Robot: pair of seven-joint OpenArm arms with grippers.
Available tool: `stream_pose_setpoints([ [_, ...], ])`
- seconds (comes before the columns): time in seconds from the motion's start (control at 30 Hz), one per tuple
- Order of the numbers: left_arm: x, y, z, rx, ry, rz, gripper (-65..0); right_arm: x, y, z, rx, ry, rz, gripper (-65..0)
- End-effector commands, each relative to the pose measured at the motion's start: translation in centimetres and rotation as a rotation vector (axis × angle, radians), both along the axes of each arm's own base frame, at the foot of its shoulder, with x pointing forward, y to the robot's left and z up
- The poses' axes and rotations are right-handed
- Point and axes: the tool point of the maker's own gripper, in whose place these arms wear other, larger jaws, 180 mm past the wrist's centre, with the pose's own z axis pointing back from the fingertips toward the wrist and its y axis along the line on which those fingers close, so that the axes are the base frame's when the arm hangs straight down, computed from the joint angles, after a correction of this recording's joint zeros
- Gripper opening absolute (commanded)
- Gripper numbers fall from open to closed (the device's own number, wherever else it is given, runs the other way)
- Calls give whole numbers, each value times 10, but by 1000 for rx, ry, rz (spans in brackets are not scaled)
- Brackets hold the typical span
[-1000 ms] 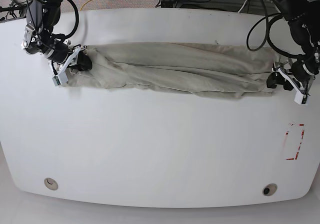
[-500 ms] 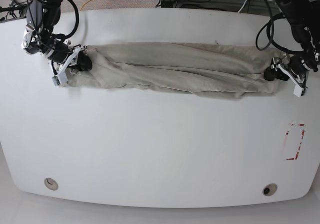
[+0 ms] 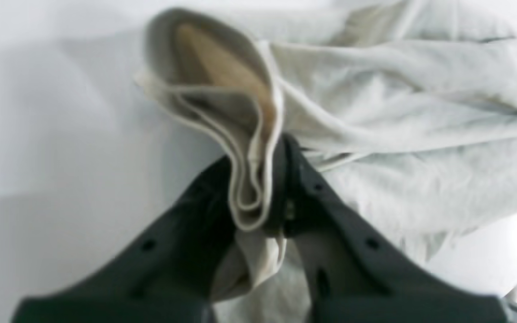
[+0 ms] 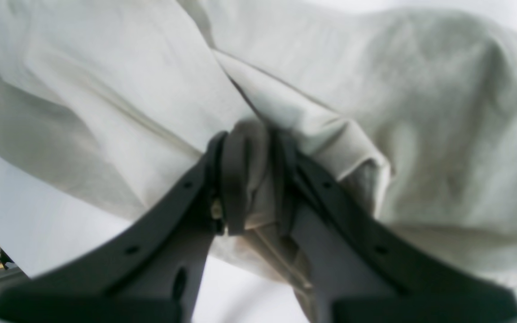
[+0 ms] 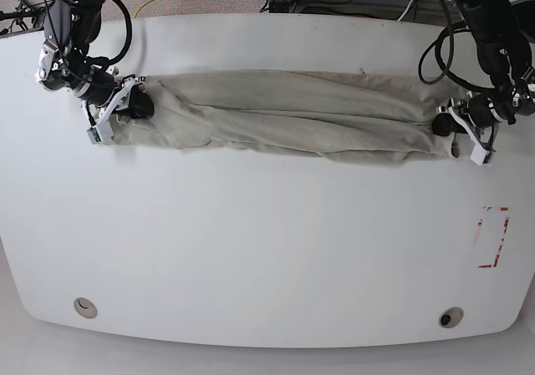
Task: Fold the T-shirt properly
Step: 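Grasp the strip end with the left gripper, then fold the held strip end with the left gripper toward the middle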
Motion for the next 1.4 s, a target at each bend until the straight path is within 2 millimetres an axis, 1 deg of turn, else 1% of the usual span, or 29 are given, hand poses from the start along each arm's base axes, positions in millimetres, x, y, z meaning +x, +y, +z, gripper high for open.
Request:
stream_pose_setpoints([
  [0.0,-6,3,-4,52,53,-38,-650,-23,-17,-19,-104,132,14,-547],
  [0.1,2,3,11,90,6,-61,-650,-23,-14,-20,-96,132,13,-547],
  [0.2,12,1,37,157,-59,-102,-650,-22,-11,-20,-87,130,12,-547],
  [0.27,9,-1,47,201,-67,-136,-650,-22,-10,-21,-85,130,12,-547],
  [0.3,9,-4,54,223,-79,-151,-650,-22,-9,-21,-84,130,12,-547],
  [0.47,7,-32,81,295,-128,-219,-650,-22,-9,-21,-82,130,12,-547],
  [0.53,7,-46,89,313,-142,-260,-650,-22,-9,-21,-82,130,12,-547],
  [0.7,11,-101,105,304,-222,-375,-650,-22,-9,-21,-83,129,12,-547],
  [0.73,11,-112,106,287,-235,-386,-650,-22,-9,-21,-83,129,12,-547],
  [0.87,16,-145,110,219,-272,-409,-650,-22,-9,-21,-83,129,12,-547],
  [0.93,19,-166,114,183,-295,-443,-650,-22,-9,-21,-83,129,12,-547],
  [1.03,18,-191,115,149,-307,-492,-650,-23,-9,-21,-83,130,12,-547],
  [1.1,18,-205,116,124,-315,-510,-650,-23,-9,-21,-83,130,12,-547],
  [1.2,25,-226,123,77,-339,-531,-650,-23,-9,-21,-83,130,12,-549],
  [1.3,26,-238,119,38,-327,-539,-650,-23,-9,-21,-83,130,12,-549],
  [1.37,26,-246,113,7,-305,-540,-650,-23,-9,-21,-83,130,12,-549],
])
